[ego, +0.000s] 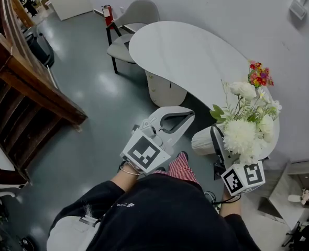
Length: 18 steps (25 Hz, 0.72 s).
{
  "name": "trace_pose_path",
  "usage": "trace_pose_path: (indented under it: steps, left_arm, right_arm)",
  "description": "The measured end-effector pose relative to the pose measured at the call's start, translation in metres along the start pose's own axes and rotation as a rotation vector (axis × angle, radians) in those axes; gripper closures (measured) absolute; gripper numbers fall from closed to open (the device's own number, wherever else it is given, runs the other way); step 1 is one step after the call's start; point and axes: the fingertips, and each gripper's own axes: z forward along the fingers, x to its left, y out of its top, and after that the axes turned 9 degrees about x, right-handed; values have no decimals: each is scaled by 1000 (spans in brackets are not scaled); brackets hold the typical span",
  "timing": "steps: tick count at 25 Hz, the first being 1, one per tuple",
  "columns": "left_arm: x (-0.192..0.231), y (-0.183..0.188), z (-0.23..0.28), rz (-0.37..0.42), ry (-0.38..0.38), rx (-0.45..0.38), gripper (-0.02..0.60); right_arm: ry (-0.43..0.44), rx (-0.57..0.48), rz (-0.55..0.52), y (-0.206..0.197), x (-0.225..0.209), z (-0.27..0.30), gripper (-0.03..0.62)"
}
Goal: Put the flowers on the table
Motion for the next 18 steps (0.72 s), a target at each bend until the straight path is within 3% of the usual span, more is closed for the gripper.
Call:
trace_pose_path:
  steps: [12, 18]
  left_arm:
    - [43, 6, 34, 1, 72, 17, 583]
    - [55, 6, 41, -26, 70, 33, 583]
  right_arm:
    - [71, 0, -19, 25, -33, 46, 252]
    - [98, 0, -18, 32, -41, 62, 252]
